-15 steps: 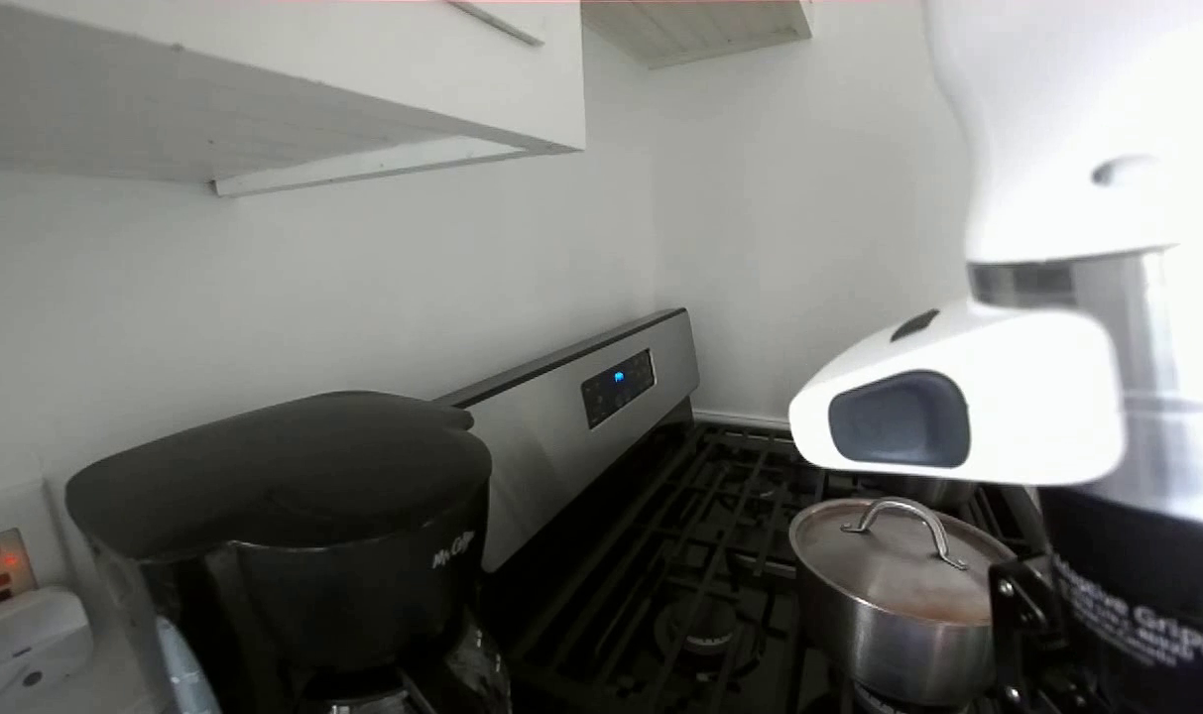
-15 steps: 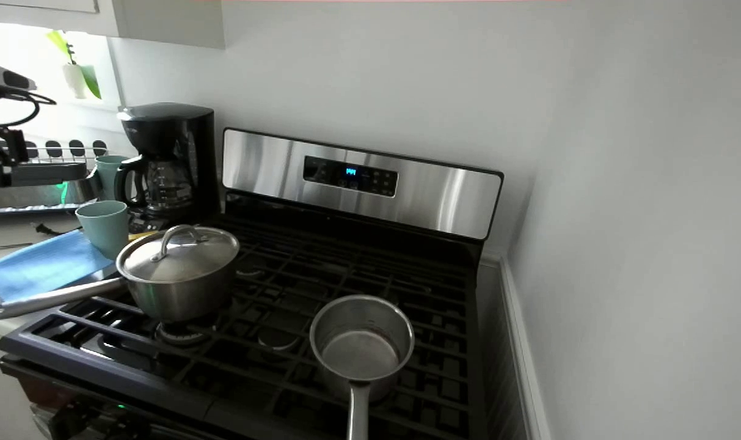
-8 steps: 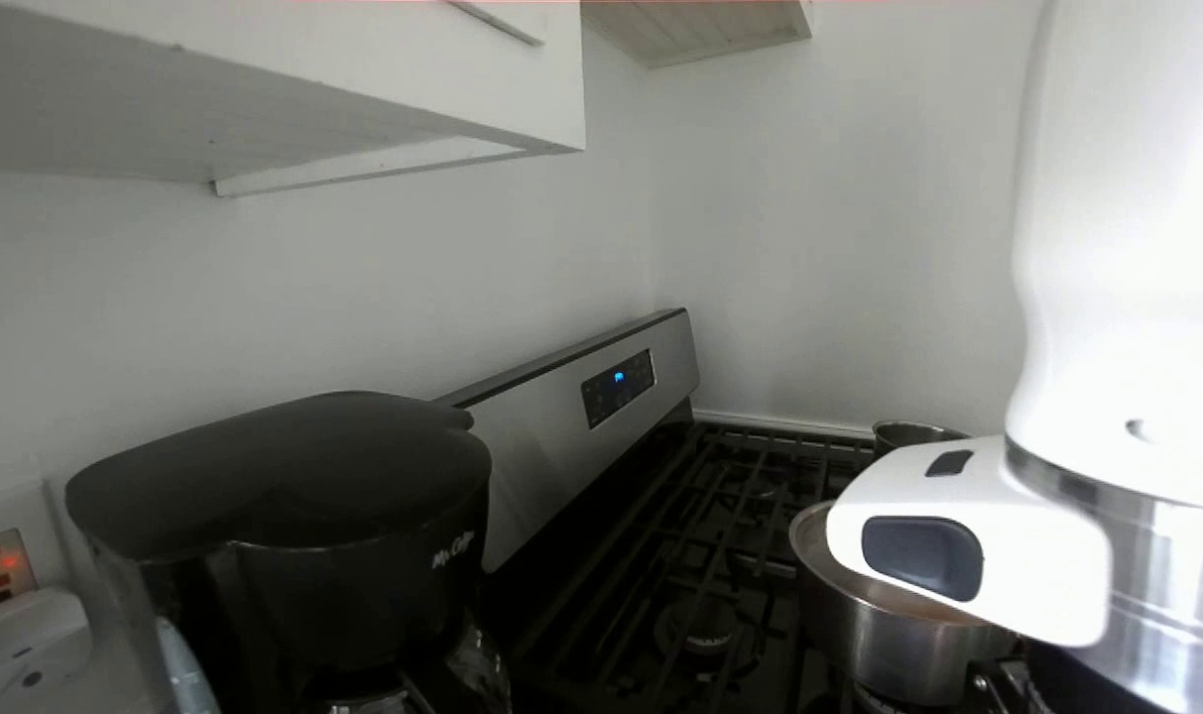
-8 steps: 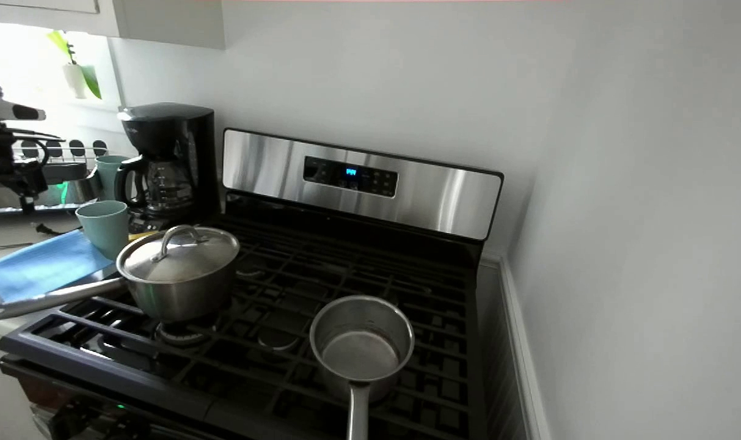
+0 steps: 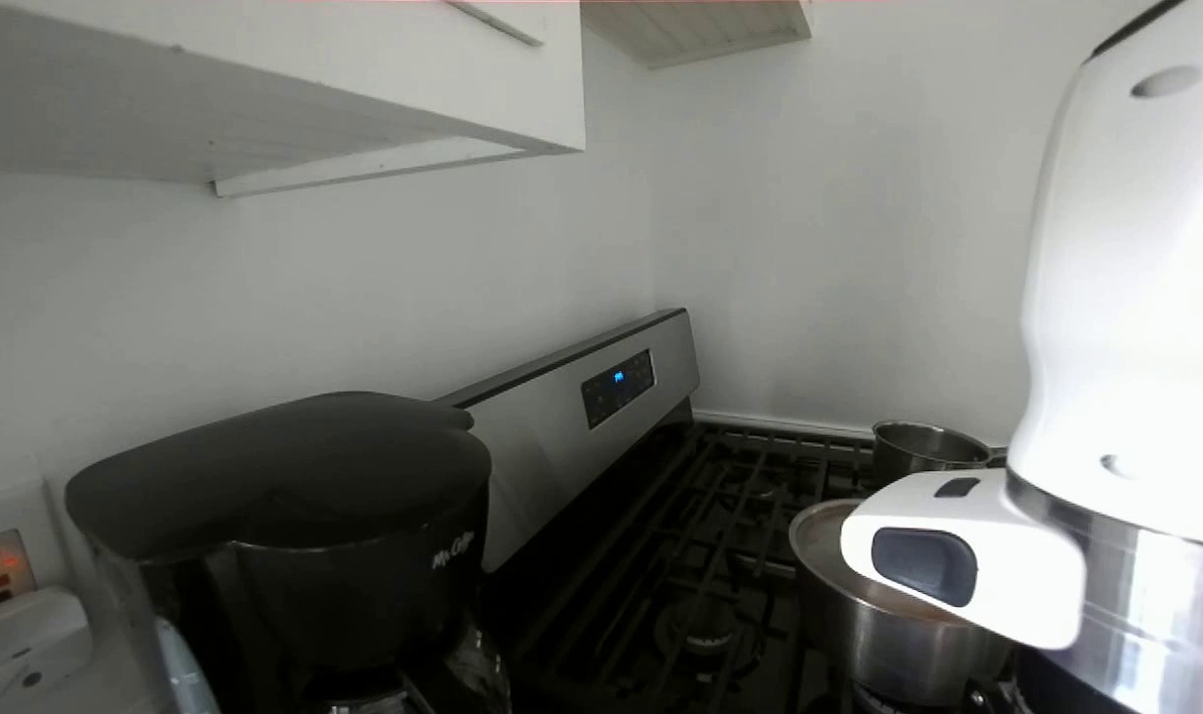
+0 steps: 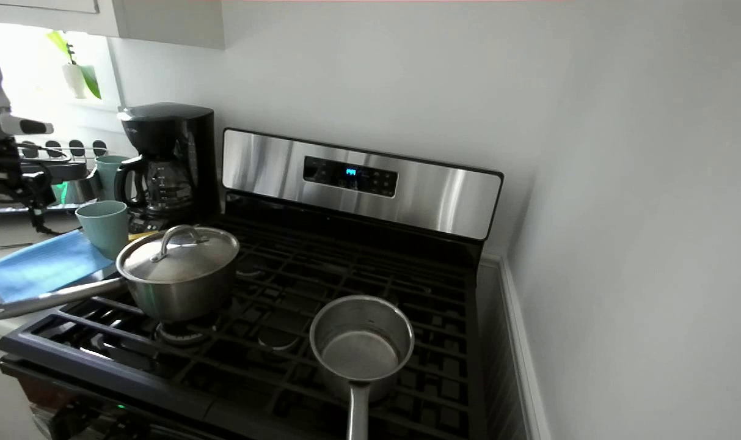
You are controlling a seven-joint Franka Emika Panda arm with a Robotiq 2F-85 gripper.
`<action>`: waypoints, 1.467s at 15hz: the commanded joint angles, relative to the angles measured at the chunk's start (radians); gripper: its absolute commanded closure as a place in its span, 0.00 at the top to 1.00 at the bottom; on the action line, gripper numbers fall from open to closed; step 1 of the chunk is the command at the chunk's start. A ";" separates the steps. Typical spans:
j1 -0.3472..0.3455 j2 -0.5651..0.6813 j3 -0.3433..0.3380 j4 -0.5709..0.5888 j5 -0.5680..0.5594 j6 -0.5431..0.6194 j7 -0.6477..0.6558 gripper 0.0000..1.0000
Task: Put the blue fabric on top of the silver lid then use the fabric to put the lid on the stove
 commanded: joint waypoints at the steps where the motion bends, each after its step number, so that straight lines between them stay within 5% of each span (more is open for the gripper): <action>1: 0.002 0.052 -0.020 0.007 0.019 0.040 -0.024 1.00; 18: -0.010 0.238 -0.038 0.007 0.367 0.174 -0.170 1.00; 21: -0.016 0.256 -0.034 0.004 0.384 0.198 -0.175 0.85; 22: -0.019 0.260 -0.033 0.004 0.390 0.203 -0.177 0.69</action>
